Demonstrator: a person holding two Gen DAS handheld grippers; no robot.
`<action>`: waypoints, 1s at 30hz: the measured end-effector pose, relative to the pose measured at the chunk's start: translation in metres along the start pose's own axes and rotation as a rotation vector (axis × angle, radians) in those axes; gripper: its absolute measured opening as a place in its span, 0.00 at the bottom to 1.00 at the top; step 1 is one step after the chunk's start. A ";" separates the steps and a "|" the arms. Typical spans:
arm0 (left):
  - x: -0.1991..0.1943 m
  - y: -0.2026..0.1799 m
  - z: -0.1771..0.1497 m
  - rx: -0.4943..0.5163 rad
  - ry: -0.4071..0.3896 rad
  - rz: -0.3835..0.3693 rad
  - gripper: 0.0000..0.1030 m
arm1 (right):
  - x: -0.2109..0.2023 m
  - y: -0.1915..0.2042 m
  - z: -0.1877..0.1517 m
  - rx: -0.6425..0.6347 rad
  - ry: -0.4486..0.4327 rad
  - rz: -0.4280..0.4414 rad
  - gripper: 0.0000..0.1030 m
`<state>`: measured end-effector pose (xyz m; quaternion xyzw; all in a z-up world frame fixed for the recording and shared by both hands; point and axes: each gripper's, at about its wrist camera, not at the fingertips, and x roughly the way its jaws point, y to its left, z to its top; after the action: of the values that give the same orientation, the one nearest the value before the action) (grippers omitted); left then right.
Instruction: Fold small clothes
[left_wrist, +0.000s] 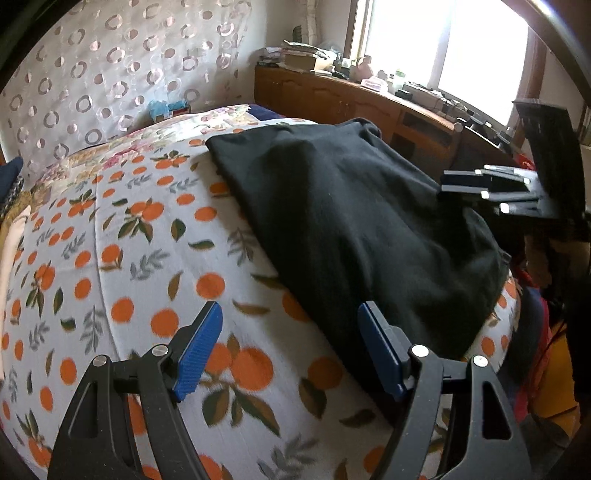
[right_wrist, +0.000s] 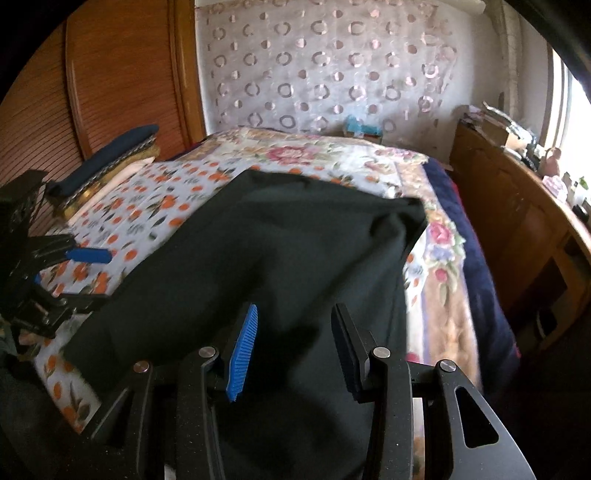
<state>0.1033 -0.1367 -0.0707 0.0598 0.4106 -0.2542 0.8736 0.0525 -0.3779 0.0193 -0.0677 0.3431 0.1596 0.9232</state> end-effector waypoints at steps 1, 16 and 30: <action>-0.002 0.001 -0.002 -0.006 -0.002 -0.005 0.74 | 0.000 0.001 -0.003 -0.004 0.007 0.000 0.54; -0.005 -0.026 -0.025 0.018 0.043 -0.149 0.60 | -0.027 0.025 -0.036 -0.034 0.022 0.011 0.62; -0.015 -0.041 -0.010 0.023 0.024 -0.231 0.06 | -0.053 -0.009 -0.057 0.053 -0.018 -0.069 0.62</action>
<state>0.0686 -0.1634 -0.0616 0.0252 0.4221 -0.3571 0.8329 -0.0172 -0.4130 0.0112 -0.0535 0.3364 0.1192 0.9326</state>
